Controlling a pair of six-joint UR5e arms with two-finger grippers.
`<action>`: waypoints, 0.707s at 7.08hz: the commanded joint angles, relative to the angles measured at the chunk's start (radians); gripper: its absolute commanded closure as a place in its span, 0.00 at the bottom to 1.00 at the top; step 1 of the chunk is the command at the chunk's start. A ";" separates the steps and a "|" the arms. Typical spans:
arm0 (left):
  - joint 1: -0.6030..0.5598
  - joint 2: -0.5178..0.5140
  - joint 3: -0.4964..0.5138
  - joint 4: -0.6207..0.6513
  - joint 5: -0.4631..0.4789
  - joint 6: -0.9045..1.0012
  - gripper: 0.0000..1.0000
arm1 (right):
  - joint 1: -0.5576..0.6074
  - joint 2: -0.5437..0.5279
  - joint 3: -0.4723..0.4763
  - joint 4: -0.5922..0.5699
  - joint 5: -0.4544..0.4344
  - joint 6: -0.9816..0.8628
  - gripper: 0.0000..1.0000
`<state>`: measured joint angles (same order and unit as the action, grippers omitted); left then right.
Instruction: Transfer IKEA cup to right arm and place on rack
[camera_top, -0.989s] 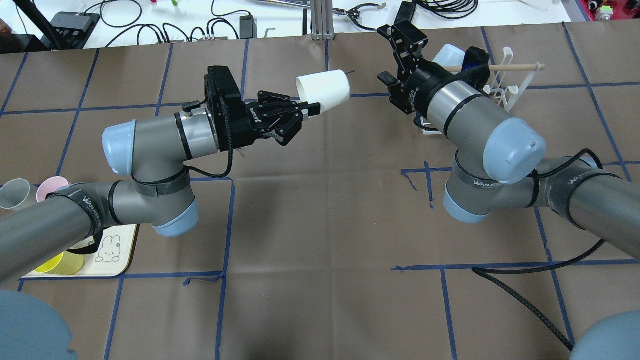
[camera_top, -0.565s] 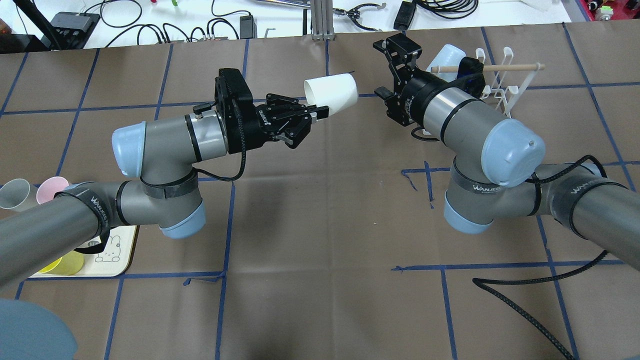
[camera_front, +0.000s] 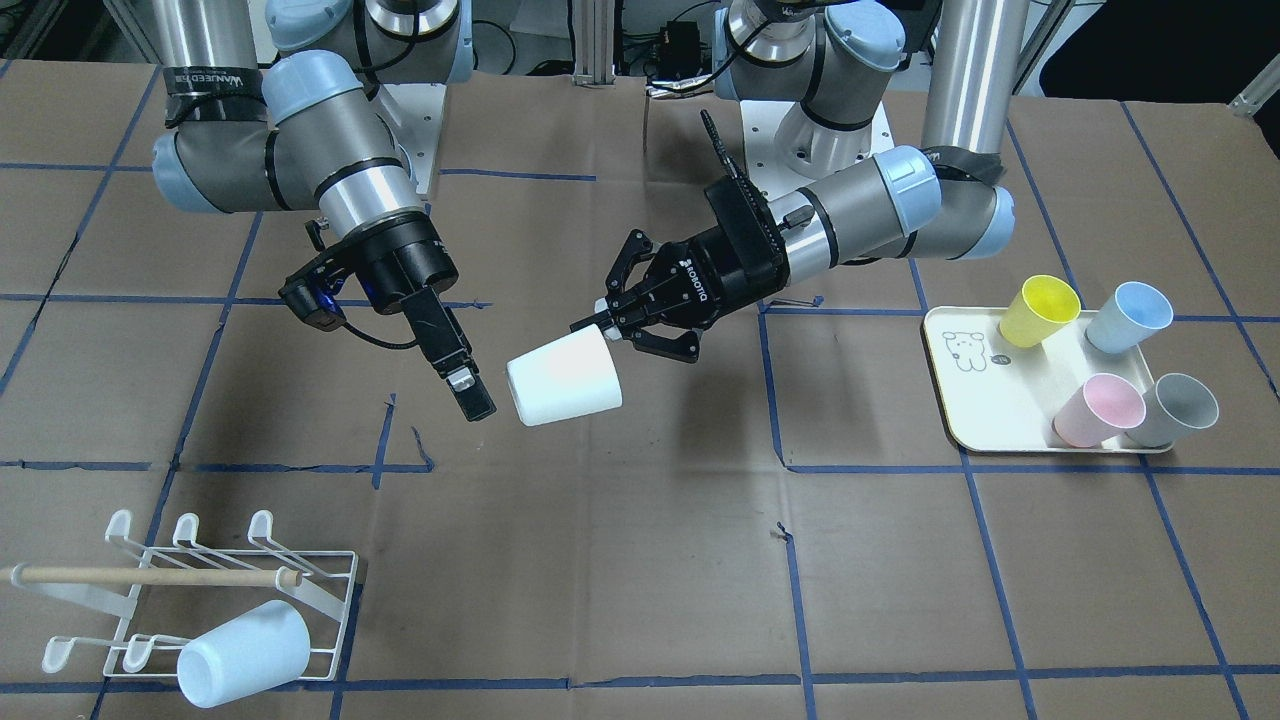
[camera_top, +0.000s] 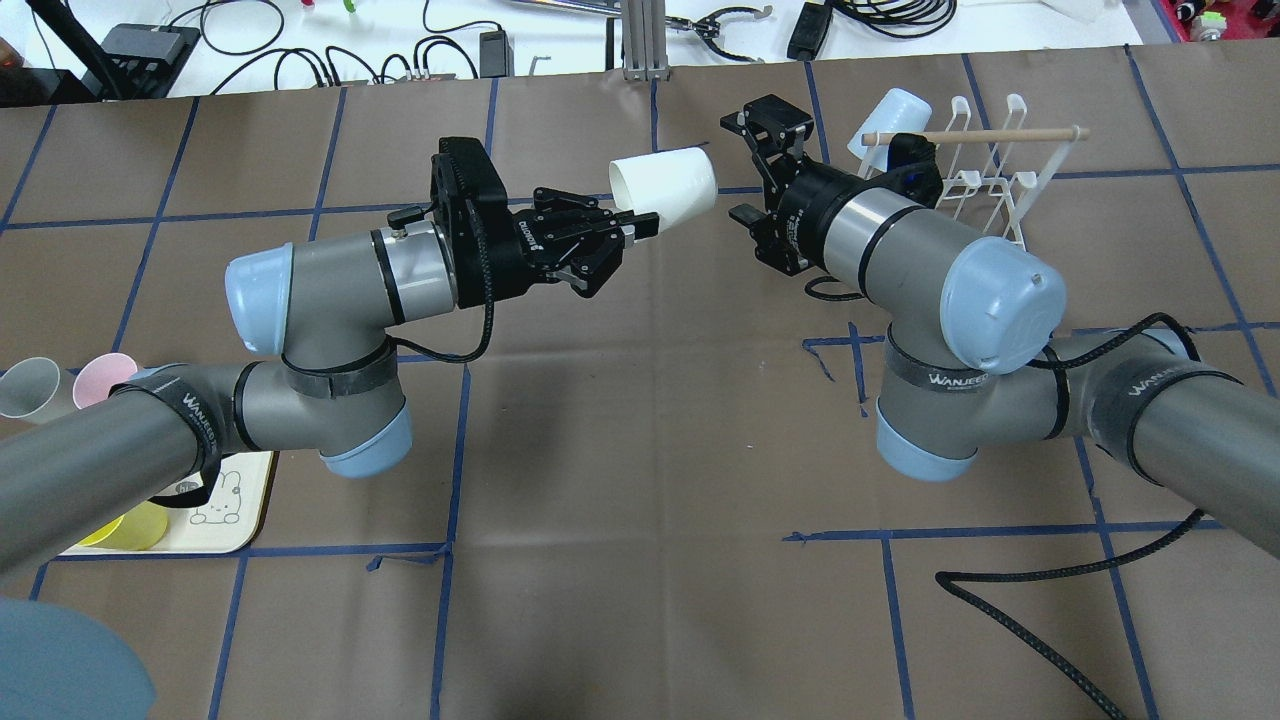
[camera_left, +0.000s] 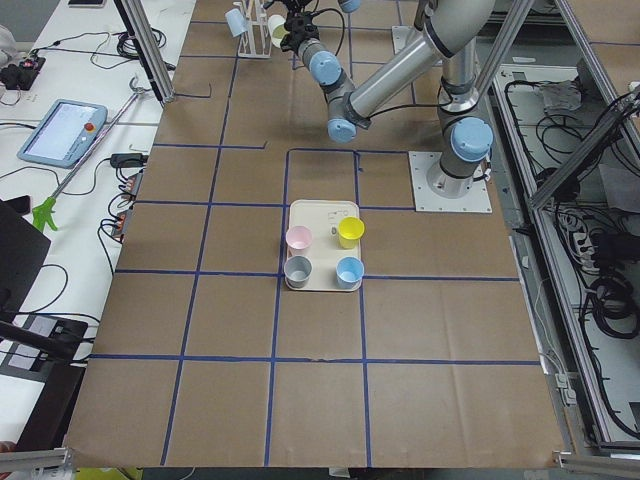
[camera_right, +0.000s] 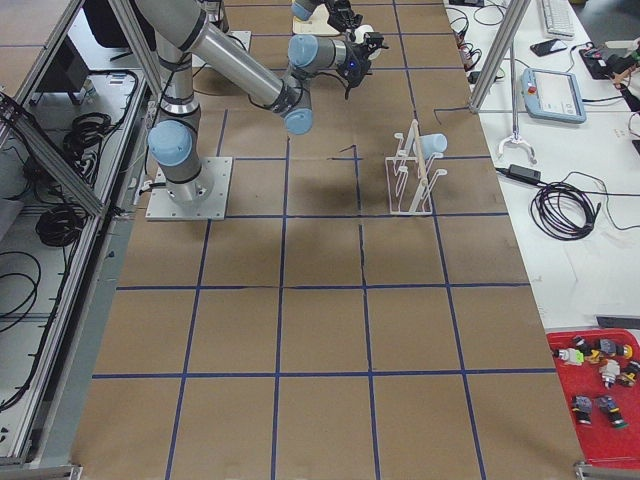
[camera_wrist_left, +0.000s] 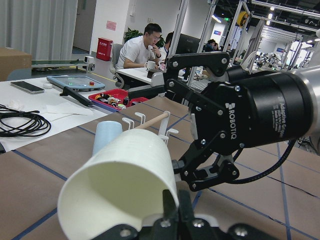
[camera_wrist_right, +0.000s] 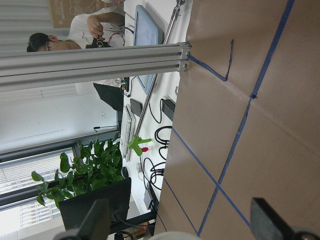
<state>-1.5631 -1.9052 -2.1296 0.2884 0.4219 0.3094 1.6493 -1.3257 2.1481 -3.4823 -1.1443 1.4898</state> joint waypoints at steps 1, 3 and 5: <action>0.000 0.000 0.000 0.000 0.000 -0.001 1.00 | 0.010 0.000 -0.005 0.003 -0.020 0.000 0.00; 0.000 0.000 0.000 0.000 0.000 -0.001 1.00 | 0.033 0.000 -0.011 0.002 -0.032 0.003 0.00; 0.000 0.000 -0.001 0.000 0.000 -0.007 1.00 | 0.064 0.002 -0.024 0.002 -0.051 0.004 0.00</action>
<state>-1.5631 -1.9052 -2.1294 0.2884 0.4219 0.3040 1.6961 -1.3248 2.1314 -3.4804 -1.1875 1.4927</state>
